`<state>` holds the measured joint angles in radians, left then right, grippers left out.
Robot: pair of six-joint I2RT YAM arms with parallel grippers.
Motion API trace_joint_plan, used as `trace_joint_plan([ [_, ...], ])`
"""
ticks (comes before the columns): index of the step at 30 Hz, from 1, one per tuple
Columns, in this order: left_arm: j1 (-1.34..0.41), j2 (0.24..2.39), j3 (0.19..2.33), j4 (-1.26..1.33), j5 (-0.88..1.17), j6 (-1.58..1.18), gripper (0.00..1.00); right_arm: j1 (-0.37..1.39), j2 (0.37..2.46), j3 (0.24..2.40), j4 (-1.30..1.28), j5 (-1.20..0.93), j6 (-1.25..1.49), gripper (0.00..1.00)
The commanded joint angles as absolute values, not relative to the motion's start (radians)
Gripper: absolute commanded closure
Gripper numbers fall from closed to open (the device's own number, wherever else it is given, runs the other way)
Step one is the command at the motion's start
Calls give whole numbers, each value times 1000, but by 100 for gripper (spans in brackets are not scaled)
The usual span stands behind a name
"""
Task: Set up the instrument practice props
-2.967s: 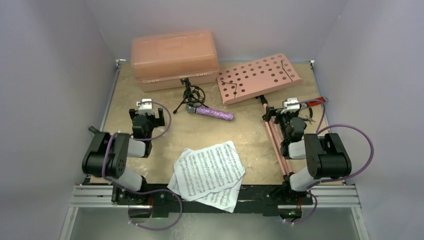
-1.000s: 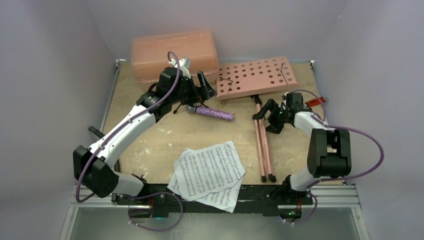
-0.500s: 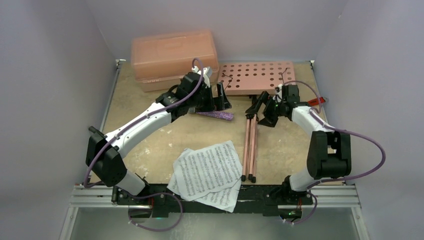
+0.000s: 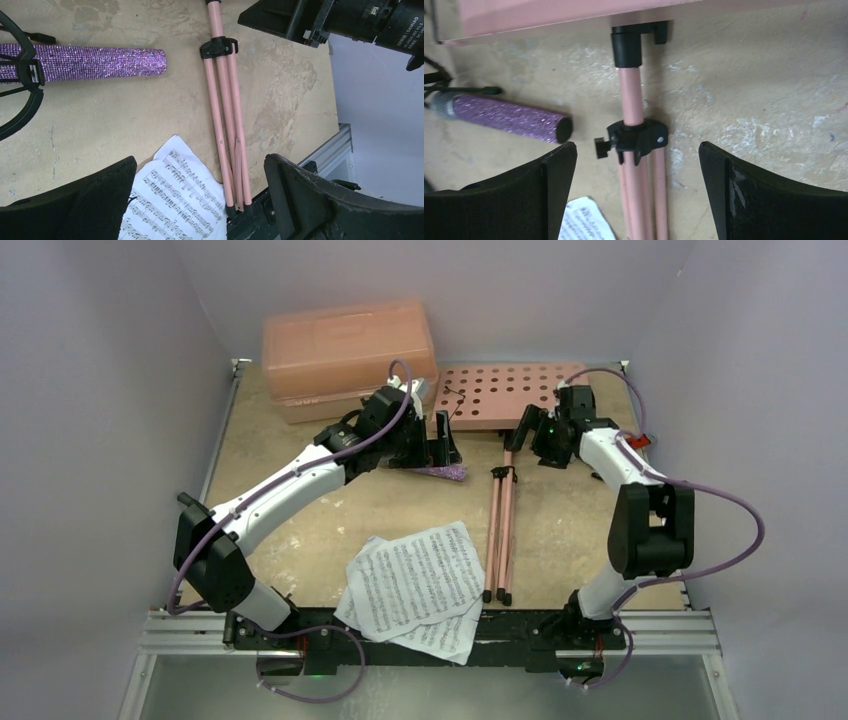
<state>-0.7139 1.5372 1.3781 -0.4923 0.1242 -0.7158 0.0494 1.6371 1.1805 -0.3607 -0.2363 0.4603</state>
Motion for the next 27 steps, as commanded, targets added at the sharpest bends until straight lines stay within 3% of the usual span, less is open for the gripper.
trace_joint_plan([
  [1, -715, 1537, 1413, -528, 106, -684, 1, 105, 1664, 1225, -371, -65, 408, 7],
  [19, -715, 1561, 1432, -519, 105, -704, 1, 270, 1771, 1216, -181, 238, 518, 40],
  [27, -715, 1565, 1430, -516, 113, -708, 1, 276, 1830, 1192, -155, 243, 505, 46],
])
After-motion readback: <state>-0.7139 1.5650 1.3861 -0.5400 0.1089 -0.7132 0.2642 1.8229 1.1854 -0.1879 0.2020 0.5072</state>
